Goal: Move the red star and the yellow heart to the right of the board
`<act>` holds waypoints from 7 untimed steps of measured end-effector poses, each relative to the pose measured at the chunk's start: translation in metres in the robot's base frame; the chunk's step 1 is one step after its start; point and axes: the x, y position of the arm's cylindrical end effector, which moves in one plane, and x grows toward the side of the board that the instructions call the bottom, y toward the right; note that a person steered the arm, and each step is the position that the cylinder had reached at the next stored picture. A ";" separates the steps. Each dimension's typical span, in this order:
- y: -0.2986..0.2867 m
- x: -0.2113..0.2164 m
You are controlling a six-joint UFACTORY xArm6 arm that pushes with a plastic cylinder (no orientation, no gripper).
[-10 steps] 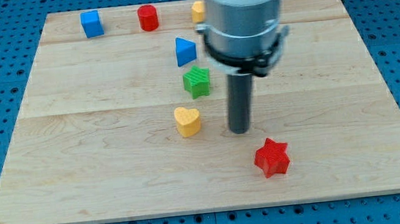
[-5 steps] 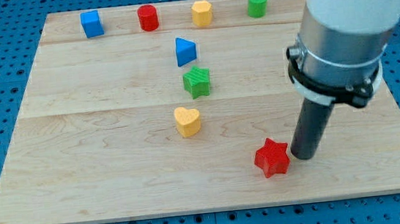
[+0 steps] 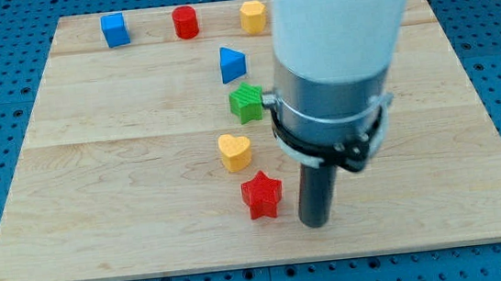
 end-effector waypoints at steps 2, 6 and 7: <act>0.001 0.023; -0.153 -0.024; -0.172 -0.064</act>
